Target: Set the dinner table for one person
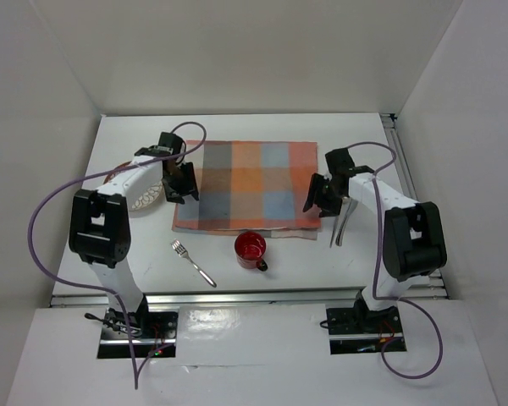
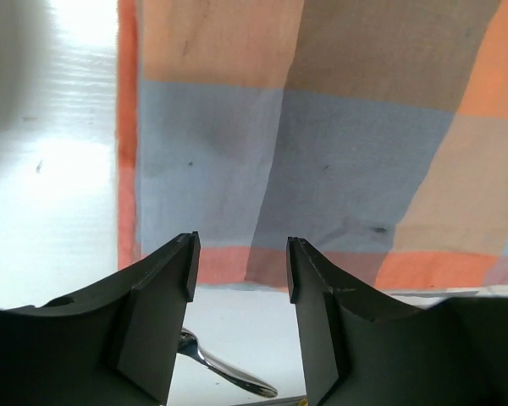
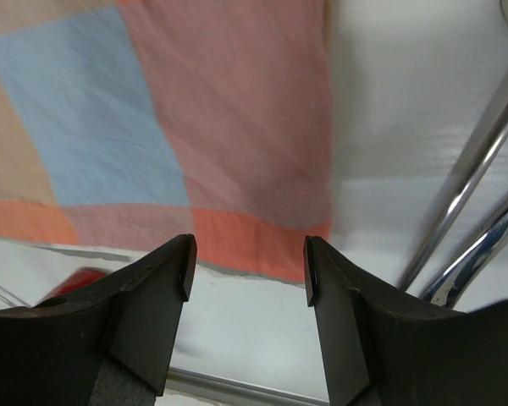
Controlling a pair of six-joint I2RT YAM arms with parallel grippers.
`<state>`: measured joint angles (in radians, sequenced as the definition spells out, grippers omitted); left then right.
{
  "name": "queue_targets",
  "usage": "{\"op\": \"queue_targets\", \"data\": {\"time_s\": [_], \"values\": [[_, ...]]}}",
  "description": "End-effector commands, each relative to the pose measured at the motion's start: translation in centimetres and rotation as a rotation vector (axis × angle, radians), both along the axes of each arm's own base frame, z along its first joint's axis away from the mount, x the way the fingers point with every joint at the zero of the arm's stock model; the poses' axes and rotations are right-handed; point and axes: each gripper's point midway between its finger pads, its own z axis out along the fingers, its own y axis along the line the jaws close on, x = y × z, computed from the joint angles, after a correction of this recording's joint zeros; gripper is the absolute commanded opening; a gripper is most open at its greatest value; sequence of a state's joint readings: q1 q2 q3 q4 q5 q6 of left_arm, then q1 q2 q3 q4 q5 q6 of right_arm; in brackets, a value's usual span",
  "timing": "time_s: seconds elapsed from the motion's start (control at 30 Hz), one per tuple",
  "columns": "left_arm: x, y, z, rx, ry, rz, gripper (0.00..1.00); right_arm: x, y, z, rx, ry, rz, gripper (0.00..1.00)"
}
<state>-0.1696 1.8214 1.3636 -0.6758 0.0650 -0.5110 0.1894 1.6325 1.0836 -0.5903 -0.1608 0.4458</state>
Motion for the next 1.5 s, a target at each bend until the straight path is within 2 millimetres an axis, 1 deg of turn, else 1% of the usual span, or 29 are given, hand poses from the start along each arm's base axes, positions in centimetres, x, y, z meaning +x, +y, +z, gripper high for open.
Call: {"op": "queue_targets", "data": {"time_s": [0.0, 0.03, 0.1, 0.17, 0.2, 0.27, 0.33, 0.4, 0.43, 0.47, 0.5, 0.53, 0.6, 0.63, 0.7, 0.73, 0.77, 0.83, 0.87, 0.9, 1.07, 1.1, 1.17, 1.23, 1.27, 1.3, 1.37, 1.43, 1.47], "values": [[-0.6, 1.5, 0.3, 0.039, -0.012, 0.063, 0.62, -0.2, -0.4, 0.0, -0.004, -0.01, -0.029, 0.65], [-1.4, 1.6, -0.4, 0.021, 0.018, 0.074, 0.62, -0.7, -0.5, -0.6, -0.008, 0.011, -0.029, 0.65], [-1.8, 2.0, -1.0, 0.009, 0.035, 0.087, 0.61, -1.1, -0.6, -1.7, -0.014, 0.038, -0.029, 0.65], [-2.0, 2.3, -1.6, 0.001, 0.05, 0.094, 0.59, -1.5, -0.6, -2.3, -0.012, 0.05, -0.038, 0.6], [-2.1, 2.3, -2.2, 0.003, 0.061, 0.094, 0.59, -1.2, -0.7, -2.2, -0.016, 0.039, -0.051, 0.52], [-2.3, 2.3, -2.8, 0.008, 0.072, 0.086, 0.53, -1.0, -0.9, -1.9, -0.026, 0.023, -0.057, 0.36], [-2.5, 2.4, -3.6, 0.01, 0.085, 0.086, 0.52, -0.8, -1.4, -1.6, -0.049, 0.007, -0.069, 0.3], [-2.8, 2.4, -4.4, 0.009, 0.099, 0.095, 0.5, -1.0, -1.9, -1.4, -0.071, 0.006, -0.079, 0.35], [-2.8, 2.4, -4.4, 0.009, 0.099, 0.095, 0.49, -0.9, -2.1, -1.4, -0.084, 0.003, -0.085, 0.41], [-3.0, 2.4, -5.0, 0.011, 0.109, 0.095, 0.49, -1.2, -2.6, -1.5, -0.105, -0.002, -0.095, 0.51], [-3.0, 2.4, -5.0, 0.011, 0.109, 0.095, 0.48, -1.1, -2.9, -1.1, -0.103, -0.013, -0.105, 0.56], [-3.0, 2.6, -5.4, 0.022, 0.118, 0.098, 0.46, -1.4, -3.1, -1.5, -0.115, -0.003, -0.109, 0.59], [-3.1, 2.6, -5.7, 0.024, 0.127, 0.098, 0.42, -1.4, -3.3, -1.5, -0.123, -0.005, -0.112, 0.59], [-3.4, 2.8, -5.7, 0.036, 0.136, 0.101, 0.35, -1.5, -3.3, -2.3, -0.129, 0.019, -0.111, 0.59], [-3.4, 3.0, -6.1, 0.046, 0.144, 0.104, 0.3, -1.7, -3.3, -3.0, -0.132, 0.031, -0.11, 0.57], [-3.4, 3.0, -6.1, 0.046, 0.144, 0.104, 0.26, -1.5, -3.0, -3.2, -0.117, 0.029, -0.104, 0.49], [-3.4, 3.0, -6.1, 0.046, 0.144, 0.104, 0.16, -1.8, -3.1, -3.5, -0.119, 0.04, -0.104, 0.42], [-3.6, 3.0, -5.8, 0.044, 0.148, 0.114, 0.07, -1.9, -2.9, -3.4, -0.108, 0.043, -0.108, 0.24], [-3.4, 2.9, -5.5, 0.043, 0.144, 0.114, 0.01, -1.9, -2.9, -3.4, -0.108, 0.043, -0.108, 0.05], [-3.1, 3.1, -4.8, 0.049, 0.129, 0.117, 0.0, -1.8, -3.0, -3.5, -0.116, 0.041, -0.112, 0.0], [-2.1, 3.7, -2.2, 0.079, 0.067, 0.12, 0.0, -0.7, -3.2, -0.3, -0.113, -0.055, -0.126, 0.0], [-2.3, 3.9, -2.2, 0.093, 0.074, 0.124, 0.0, -0.6, -3.3, 0.2, -0.116, -0.066, -0.116, 0.0], [-2.1, 4.1, -1.3, 0.103, 0.064, 0.129, 0.0, -0.2, -3.2, 0.8, -0.115, -0.087, -0.109, 0.0], [-2.4, 4.6, -0.7, 0.123, 0.058, 0.145, 0.0, -0.5, -3.3, 0.7, -0.118, -0.077, -0.108, 0.0], [-3.1, 4.6, -1.2, 0.124, 0.083, 0.156, 0.09, -0.5, -3.3, 0.7, -0.118, -0.077, -0.108, 0.0], [-3.4, 4.6, -1.0, 0.12, 0.082, 0.166, 0.44, -0.5, -3.3, 0.7, -0.118, -0.077, -0.108, 0.0], [-4.5, 4.7, -1.5, 0.118, 0.088, 0.176, 0.64, -0.8, -3.3, 0.4, -0.12, -0.066, -0.108, 0.0], [-5.0, 4.6, -2.1, 0.112, 0.103, 0.172, 0.67, -0.9, -3.2, 0.1, -0.114, -0.056, -0.103, 0.0], [-5.4, 4.1, -2.3, 0.086, 0.117, 0.154, 0.64, -0.9, -3.2, 0.1, -0.114, -0.056, -0.103, 0.0]]}}
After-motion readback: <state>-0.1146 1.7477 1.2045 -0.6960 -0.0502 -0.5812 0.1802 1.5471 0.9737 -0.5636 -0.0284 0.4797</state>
